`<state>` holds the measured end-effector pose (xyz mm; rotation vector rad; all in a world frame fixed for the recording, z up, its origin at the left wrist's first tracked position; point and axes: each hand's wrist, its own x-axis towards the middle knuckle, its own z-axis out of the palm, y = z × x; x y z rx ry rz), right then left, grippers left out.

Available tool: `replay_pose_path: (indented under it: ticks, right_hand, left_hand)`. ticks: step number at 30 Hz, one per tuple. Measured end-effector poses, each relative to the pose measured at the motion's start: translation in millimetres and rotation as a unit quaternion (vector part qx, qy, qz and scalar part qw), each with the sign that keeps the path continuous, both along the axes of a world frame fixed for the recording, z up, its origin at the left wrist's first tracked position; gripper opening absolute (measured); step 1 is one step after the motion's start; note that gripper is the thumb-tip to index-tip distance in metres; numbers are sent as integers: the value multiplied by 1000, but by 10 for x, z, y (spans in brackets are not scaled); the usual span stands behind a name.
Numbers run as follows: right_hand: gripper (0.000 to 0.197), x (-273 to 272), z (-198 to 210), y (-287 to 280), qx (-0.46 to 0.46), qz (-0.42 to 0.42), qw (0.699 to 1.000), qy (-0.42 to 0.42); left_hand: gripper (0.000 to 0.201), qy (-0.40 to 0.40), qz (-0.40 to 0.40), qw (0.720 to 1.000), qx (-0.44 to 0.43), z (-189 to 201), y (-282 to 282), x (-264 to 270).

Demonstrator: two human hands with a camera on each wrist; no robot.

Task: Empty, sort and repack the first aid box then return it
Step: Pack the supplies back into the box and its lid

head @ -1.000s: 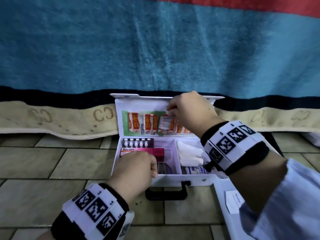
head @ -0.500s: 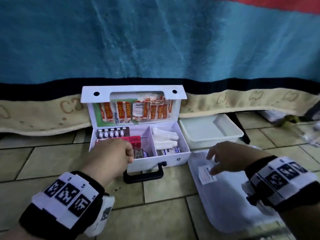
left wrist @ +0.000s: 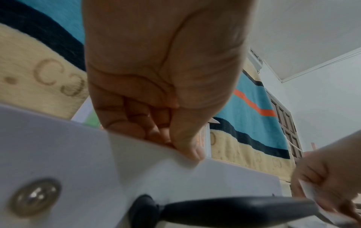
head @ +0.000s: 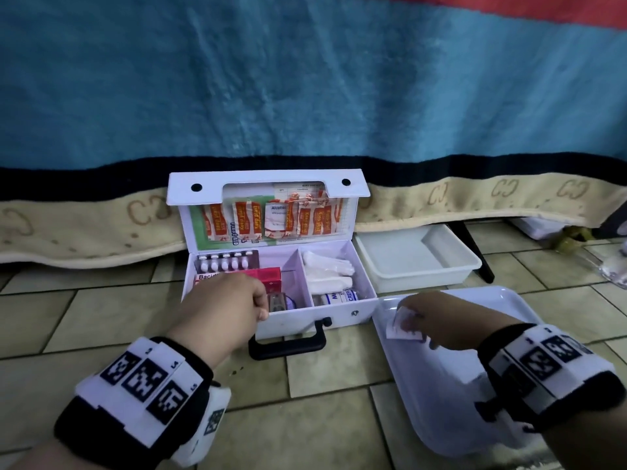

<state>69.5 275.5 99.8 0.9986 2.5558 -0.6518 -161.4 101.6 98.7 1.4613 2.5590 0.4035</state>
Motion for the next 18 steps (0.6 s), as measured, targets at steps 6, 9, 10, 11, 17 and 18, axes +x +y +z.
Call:
replay_pose_path:
  ticks: [6,9,10,11,17,18]
  right_hand:
    - [17,-482,374,23,-36,-69,970,232]
    - [11,-834,409,103,8,-73,955,287]
    - [13,-947,395,142,28,-70,954,289]
    - [16,-1043,392,172,41,-73,949,304]
    - [11,-1509,517,160,21,-101,824,557]
    - [12,-1573,540,155,20,-91,821,564]
  left_hand:
    - [27,4,0,1000,2,-22,5,-5]
    - [25,-2,4,1000,6,-21,-1,-8]
    - [24,-4,3,1000,7,-18,-4,-7]
    - [23,-6,1,1000,8,-16,-5,-5]
    - [25,-13,2,1000,3,-37,6,-36]
    - [22,-14,1,1000,4,-33,7,-39]
